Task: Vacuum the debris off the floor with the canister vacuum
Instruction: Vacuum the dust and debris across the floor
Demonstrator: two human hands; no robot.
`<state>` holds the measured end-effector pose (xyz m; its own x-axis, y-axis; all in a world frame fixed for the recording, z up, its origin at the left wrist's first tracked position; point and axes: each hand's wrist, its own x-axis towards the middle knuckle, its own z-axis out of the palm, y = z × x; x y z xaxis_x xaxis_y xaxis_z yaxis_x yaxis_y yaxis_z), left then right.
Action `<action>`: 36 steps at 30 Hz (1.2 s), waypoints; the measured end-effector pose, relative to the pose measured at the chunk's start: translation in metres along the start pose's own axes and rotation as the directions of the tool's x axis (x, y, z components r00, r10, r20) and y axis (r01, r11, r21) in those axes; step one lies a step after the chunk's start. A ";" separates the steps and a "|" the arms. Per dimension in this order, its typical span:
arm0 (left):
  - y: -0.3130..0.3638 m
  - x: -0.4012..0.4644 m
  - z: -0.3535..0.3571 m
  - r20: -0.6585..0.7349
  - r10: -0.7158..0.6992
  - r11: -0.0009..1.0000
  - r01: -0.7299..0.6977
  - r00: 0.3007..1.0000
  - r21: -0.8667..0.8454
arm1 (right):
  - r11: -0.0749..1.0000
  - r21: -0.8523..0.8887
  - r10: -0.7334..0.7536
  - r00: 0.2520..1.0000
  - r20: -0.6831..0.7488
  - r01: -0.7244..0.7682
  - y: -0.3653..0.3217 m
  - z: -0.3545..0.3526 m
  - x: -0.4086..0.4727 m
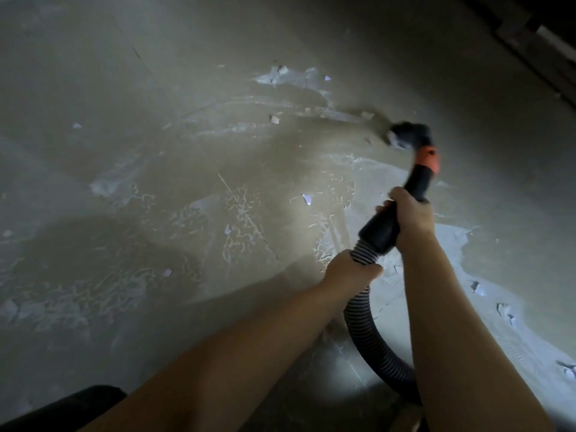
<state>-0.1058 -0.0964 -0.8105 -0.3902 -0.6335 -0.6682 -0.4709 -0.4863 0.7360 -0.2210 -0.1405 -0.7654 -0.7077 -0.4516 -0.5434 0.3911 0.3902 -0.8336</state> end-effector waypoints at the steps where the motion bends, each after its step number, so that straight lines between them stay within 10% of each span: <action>1: 0.008 0.003 -0.001 0.036 -0.007 1.000 0.007 0.999 0.003 | 0.999 0.040 0.021 0.998 -0.058 -0.019 -0.003 -0.007 0.005; 13: -0.003 0.009 -0.047 -0.163 -0.079 0.976 0.044 0.983 -0.212 | 0.937 -0.320 0.025 0.888 0.460 0.140 -0.003 0.099 -0.008; 21: 0.030 0.025 -0.041 -0.008 0.008 0.999 -0.009 1.000 -0.049 | 0.999 0.046 0.003 1.000 -0.001 -0.003 -0.017 0.044 0.025; 31: 0.012 0.034 -0.072 -0.203 -0.088 0.956 0.025 0.975 -0.291 | 0.939 -0.304 0.007 0.874 0.485 0.161 -0.010 0.141 0.013; 36: 0.035 0.052 -0.077 -0.081 0.007 0.998 -0.012 0.997 -0.056 | 0.998 -0.041 -0.031 0.985 0.168 0.038 -0.021 0.109 0.041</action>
<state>-0.0815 -0.1927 -0.8112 -0.3279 -0.6837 -0.6519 -0.4210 -0.5120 0.7487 -0.1943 -0.2543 -0.7811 -0.6107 -0.5916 -0.5264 0.3396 0.4049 -0.8490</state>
